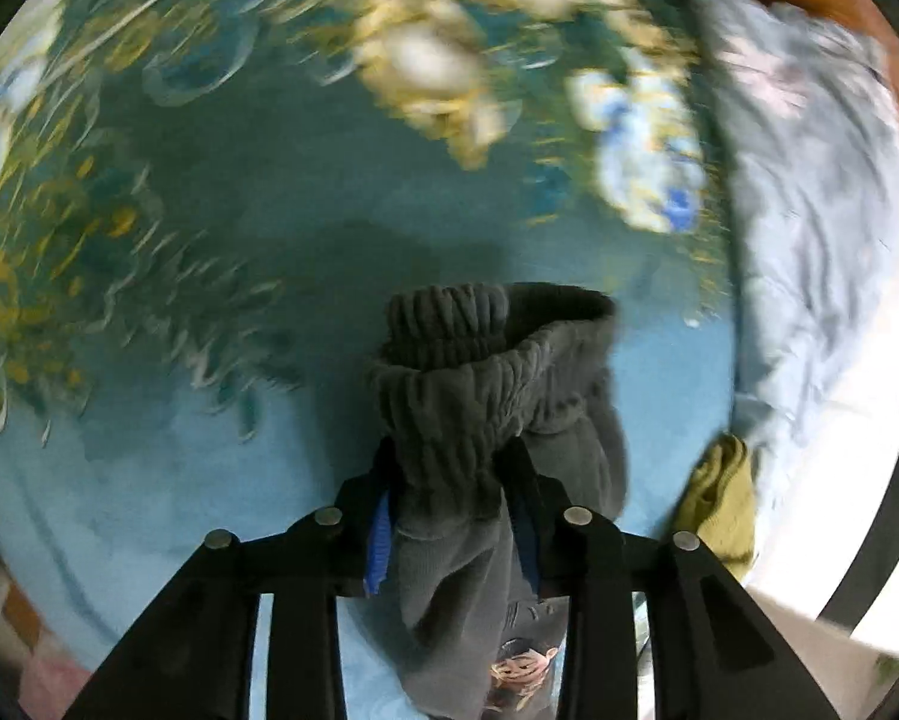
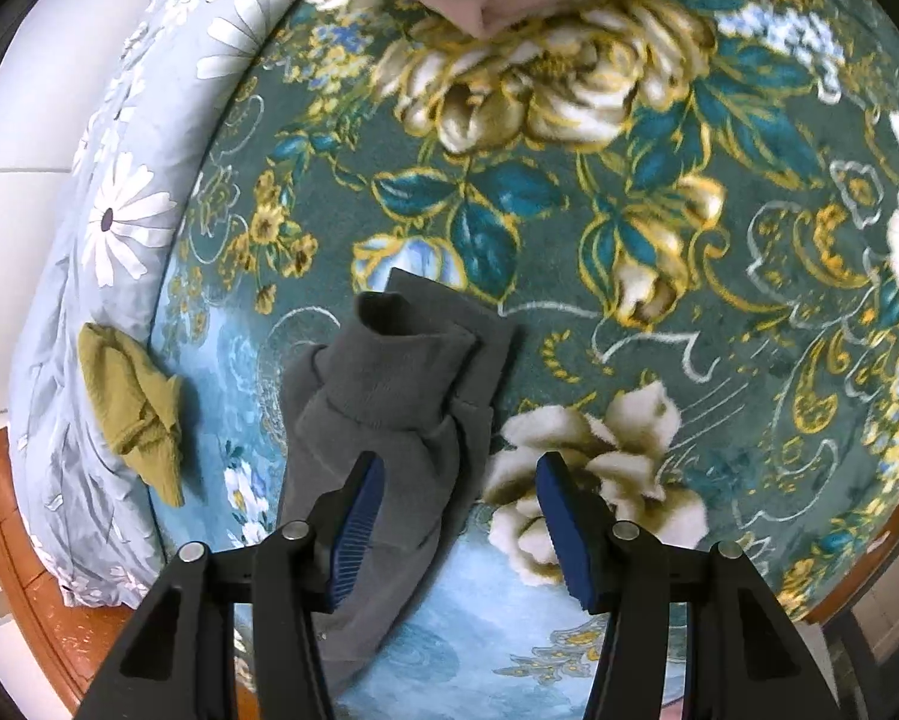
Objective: Fold clothes
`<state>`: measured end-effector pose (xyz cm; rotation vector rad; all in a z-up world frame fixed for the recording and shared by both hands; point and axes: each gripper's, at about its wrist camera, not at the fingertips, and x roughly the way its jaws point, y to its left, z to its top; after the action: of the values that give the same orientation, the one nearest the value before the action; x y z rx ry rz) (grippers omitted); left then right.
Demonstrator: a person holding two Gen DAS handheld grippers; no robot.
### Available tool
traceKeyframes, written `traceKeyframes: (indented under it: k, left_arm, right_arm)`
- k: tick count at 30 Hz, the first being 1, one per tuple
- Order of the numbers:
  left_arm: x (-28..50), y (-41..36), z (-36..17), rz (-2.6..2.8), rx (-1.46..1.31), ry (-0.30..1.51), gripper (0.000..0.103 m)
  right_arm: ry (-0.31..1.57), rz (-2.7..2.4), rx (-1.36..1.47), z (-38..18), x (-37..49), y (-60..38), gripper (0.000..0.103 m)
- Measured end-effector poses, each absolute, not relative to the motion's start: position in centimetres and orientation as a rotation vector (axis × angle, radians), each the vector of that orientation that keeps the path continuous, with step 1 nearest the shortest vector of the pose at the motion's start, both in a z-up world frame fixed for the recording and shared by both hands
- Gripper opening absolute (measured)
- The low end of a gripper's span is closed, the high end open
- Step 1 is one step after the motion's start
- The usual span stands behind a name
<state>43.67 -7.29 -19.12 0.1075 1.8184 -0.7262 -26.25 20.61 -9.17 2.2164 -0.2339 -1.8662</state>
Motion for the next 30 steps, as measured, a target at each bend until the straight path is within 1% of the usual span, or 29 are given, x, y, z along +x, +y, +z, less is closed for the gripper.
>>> traceKeyframes:
  k: [1, 4, 6, 10, 14, 17, 18, 19, 20, 21, 22, 26, 28, 30]
  left_arm:
    - [43.3, -7.3, -19.0, -0.706, 0.123, 1.809, 0.043]
    - [41.4, -7.8, -18.4, -0.684, 0.182, 1.807, 0.050]
    - [41.2, -7.5, -17.7, -0.678, 0.233, 1.810, 0.052]
    - [40.2, -6.9, -15.6, -0.638, 0.354, 1.740, 0.052]
    - [38.3, -6.4, -12.6, -0.696, 0.480, 1.614, 0.052]
    - [33.2, -7.5, -11.6, -0.888, 0.657, 1.540, 0.052]
    - [31.1, -7.6, -11.4, -0.957, 0.726, 1.516, 0.052]
    - [29.2, -7.8, -11.4, -1.010, 0.788, 1.502, 0.052]
    - [26.7, -8.1, -11.9, -1.071, 0.858, 1.484, 0.052]
    - [24.1, -8.4, -12.5, -1.134, 0.932, 1.462, 0.052]
    - [21.8, -8.4, -12.9, -1.192, 0.994, 1.443, 0.052]
    - [15.0, -7.6, -14.2, -1.360, 1.200, 1.359, 0.052]
    - [13.2, -7.1, -14.8, -1.396, 1.258, 1.345, 0.052]
    - [12.2, -6.8, -16.0, -1.388, 1.307, 1.346, 0.052]
  right_arm:
    - [-0.241, -1.852, 2.218, -9.7, -26.1, 20.4, 0.057]
    - [-0.248, -1.814, 2.217, -11.2, -25.6, 19.2, 0.057]
    - [-0.253, -1.803, 2.207, -12.1, -25.4, 18.5, 0.057]
    - [-0.297, -1.830, 2.154, -13.3, -26.0, 17.9, 0.057]
    - [-0.444, -1.849, 2.138, -14.9, -27.2, 18.4, 0.057]
    - [-0.575, -1.831, 2.145, -16.1, -28.0, 19.2, 0.055]
    - [-0.588, -1.824, 2.146, -16.3, -28.1, 19.2, 0.049]
    - [-0.583, -1.821, 2.147, -16.5, -28.1, 19.2, 0.038]
    - [-0.571, -1.818, 2.135, -16.3, -28.1, 19.1, 0.032]
    - [-0.551, -1.814, 2.111, -15.7, -28.1, 19.0, 0.021]
    - [-0.531, -1.810, 2.087, -15.2, -28.0, 18.8, 0.013]
    - [-0.455, -1.793, 1.991, -13.1, -27.9, 18.3, 0.011]
    - [-0.410, -1.816, 1.954, -12.2, -28.1, 18.9, 0.010]
    - [-0.401, -1.846, 1.971, -12.5, -28.6, 20.1, 0.010]
